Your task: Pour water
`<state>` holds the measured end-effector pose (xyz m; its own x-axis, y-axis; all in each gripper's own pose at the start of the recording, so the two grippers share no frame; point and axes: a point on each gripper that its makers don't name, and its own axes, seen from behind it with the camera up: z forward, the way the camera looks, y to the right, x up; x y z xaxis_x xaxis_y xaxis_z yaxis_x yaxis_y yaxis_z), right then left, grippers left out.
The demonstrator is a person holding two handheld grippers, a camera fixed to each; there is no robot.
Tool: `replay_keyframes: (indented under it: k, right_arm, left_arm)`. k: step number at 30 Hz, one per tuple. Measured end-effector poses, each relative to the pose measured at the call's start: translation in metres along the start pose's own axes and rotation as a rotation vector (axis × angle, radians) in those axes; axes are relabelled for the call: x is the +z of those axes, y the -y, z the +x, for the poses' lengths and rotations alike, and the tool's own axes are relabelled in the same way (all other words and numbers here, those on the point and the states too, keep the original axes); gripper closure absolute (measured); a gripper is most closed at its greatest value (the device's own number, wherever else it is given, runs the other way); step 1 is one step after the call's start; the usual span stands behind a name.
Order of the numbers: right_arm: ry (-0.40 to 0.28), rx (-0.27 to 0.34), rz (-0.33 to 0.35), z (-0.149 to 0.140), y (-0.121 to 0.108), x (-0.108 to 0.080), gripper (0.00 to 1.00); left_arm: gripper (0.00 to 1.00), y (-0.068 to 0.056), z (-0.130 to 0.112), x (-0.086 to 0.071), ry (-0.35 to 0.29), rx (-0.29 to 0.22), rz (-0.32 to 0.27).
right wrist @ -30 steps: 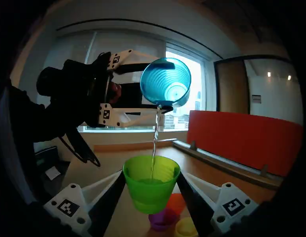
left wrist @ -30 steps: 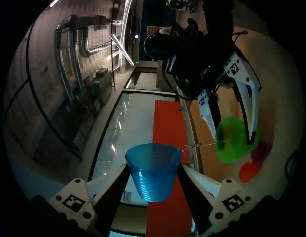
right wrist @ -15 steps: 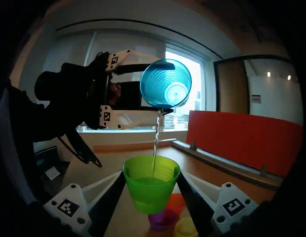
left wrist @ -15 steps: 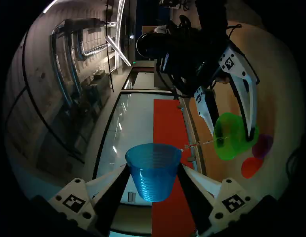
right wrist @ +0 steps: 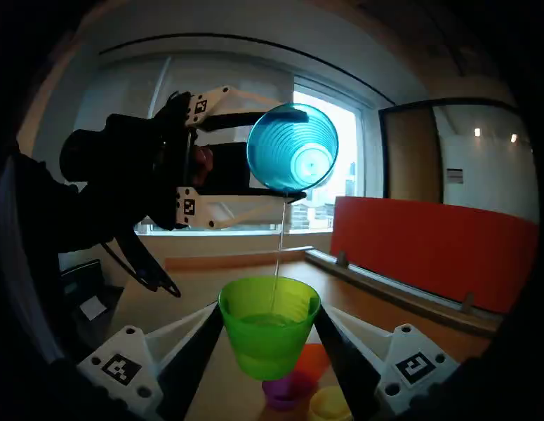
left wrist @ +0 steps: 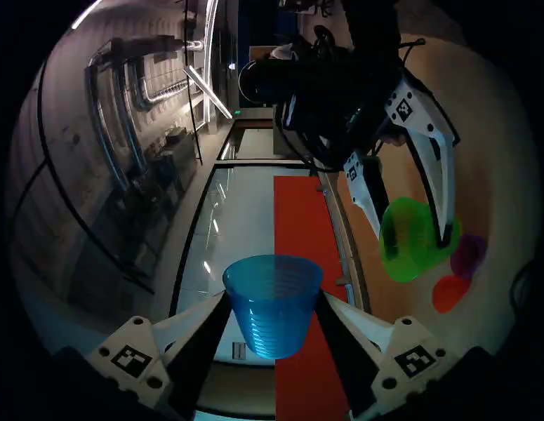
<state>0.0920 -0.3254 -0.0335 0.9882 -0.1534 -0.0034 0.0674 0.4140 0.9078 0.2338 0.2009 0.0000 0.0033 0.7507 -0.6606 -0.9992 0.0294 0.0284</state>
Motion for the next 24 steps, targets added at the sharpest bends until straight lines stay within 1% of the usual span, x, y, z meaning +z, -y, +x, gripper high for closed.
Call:
replay_keyframes:
  k: [9,24]
  right_arm:
    - [-0.001,0.0,-0.003,-0.0006,-0.0011,-0.0003,0.1]
    - [-0.004,0.001,-0.006,0.0015,-0.0025,-0.0006,0.1]
  left_arm:
    - [0.17,-0.0052,0.0015,0.0003,-0.002,0.008,-0.005]
    - [0.17,-0.004,-0.0003,0.0013,-0.001,0.006,-0.003]
